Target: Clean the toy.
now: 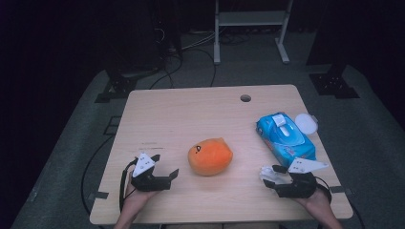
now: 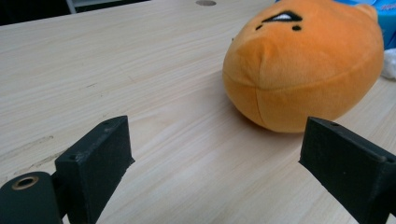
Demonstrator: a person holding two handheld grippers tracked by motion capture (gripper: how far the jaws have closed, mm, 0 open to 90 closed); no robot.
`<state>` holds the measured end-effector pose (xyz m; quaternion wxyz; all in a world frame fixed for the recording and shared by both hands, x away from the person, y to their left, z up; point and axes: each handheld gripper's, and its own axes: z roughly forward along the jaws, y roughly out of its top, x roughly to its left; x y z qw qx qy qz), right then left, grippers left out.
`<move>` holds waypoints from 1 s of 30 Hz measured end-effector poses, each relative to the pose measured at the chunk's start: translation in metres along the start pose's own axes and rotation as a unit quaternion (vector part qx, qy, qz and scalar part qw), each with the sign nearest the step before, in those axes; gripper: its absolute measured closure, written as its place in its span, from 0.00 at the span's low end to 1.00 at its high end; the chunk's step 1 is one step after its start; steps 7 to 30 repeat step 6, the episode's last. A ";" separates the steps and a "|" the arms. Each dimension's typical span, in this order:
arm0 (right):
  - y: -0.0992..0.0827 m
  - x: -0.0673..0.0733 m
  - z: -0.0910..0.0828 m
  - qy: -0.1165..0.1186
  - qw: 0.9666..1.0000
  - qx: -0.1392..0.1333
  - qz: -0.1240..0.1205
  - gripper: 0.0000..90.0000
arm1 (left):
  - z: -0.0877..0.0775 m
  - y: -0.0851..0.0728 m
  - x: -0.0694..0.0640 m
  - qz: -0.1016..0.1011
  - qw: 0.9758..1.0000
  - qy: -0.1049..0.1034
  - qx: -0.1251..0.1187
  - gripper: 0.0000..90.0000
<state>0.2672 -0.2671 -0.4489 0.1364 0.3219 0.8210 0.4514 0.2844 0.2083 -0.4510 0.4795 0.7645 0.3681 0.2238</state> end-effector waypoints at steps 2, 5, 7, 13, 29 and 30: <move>0.000 0.000 0.001 0.001 1.000 0.000 -0.001 0.35 | 0.000 -0.002 0.001 -0.002 1.000 -0.001 0.002 0.09; 0.001 0.000 0.002 0.002 1.000 0.001 -0.003 0.35 | 0.000 -0.003 0.002 -0.016 1.000 -0.005 -0.003 0.09; 0.001 -0.001 0.002 0.002 1.000 0.001 -0.005 0.35 | 0.000 -0.003 0.002 -0.017 1.000 -0.005 -0.003 0.09; 0.001 -0.001 0.002 0.002 1.000 0.001 -0.005 0.35 | 0.000 -0.003 0.002 -0.017 1.000 -0.005 -0.003 0.09; 0.001 -0.001 0.002 0.002 1.000 0.001 -0.005 0.35 | 0.000 -0.003 0.002 -0.017 1.000 -0.005 -0.003 0.09; 0.001 -0.001 0.002 0.002 1.000 0.001 -0.005 0.35 | 0.000 -0.003 0.002 -0.017 1.000 -0.005 -0.003 0.09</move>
